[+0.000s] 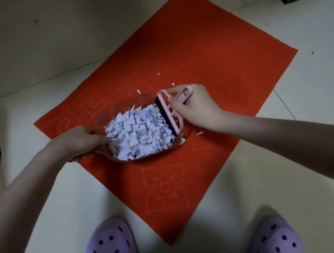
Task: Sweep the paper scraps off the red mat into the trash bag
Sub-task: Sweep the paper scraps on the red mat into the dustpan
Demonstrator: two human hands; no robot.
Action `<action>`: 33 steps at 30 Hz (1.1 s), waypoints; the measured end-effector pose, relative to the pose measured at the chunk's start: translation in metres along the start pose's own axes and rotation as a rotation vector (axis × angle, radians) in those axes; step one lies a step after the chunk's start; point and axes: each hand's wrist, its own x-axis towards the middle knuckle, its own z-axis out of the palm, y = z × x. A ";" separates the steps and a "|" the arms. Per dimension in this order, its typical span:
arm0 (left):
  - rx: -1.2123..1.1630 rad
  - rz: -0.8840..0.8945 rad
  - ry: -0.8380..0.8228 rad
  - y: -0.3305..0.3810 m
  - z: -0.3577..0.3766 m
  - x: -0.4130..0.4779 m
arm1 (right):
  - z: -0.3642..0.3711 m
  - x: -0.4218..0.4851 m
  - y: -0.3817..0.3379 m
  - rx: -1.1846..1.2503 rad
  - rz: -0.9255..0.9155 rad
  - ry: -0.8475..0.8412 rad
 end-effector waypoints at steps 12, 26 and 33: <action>-0.093 -0.001 0.012 -0.011 0.002 0.002 | -0.034 0.031 0.015 -0.277 0.022 0.170; -0.134 -0.018 -0.006 -0.014 0.006 0.009 | 0.013 0.017 0.007 -0.156 0.000 -0.093; -0.206 0.025 0.043 -0.019 0.011 0.014 | -0.021 0.015 0.004 0.184 0.001 0.120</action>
